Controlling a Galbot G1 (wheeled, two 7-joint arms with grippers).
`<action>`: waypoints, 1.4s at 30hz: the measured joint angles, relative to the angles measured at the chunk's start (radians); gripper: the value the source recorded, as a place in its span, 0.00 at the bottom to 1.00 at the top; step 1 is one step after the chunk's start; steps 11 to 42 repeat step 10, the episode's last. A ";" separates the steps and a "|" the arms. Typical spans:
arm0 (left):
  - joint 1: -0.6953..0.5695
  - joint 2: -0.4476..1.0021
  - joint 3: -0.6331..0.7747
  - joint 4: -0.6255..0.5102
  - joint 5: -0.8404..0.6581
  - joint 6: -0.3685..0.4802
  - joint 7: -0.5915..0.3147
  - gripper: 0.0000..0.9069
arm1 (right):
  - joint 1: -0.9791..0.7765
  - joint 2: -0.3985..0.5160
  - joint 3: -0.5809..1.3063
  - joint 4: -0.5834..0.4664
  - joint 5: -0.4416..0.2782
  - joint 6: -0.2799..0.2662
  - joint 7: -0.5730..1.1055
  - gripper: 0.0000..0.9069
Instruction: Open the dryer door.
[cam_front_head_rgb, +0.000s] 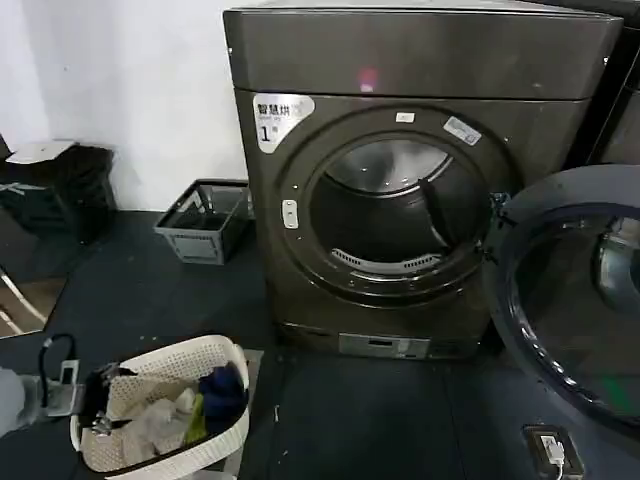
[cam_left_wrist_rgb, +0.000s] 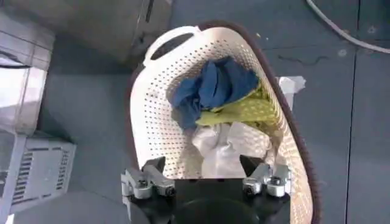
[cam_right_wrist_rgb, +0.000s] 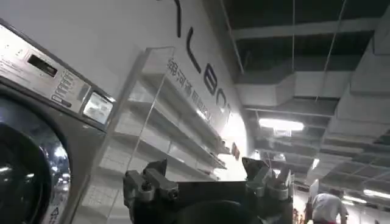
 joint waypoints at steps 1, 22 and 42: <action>0.000 0.000 0.000 0.001 0.001 -0.001 0.000 1.00 | 0.000 0.000 0.000 0.000 -0.001 0.000 0.000 1.00; 0.011 -0.002 0.000 0.003 0.022 0.000 0.004 1.00 | 0.002 0.003 0.001 0.000 -0.008 -0.002 -0.002 1.00; 0.011 -0.002 0.000 0.003 0.022 0.000 0.004 1.00 | 0.002 0.003 0.001 0.000 -0.008 -0.002 -0.002 1.00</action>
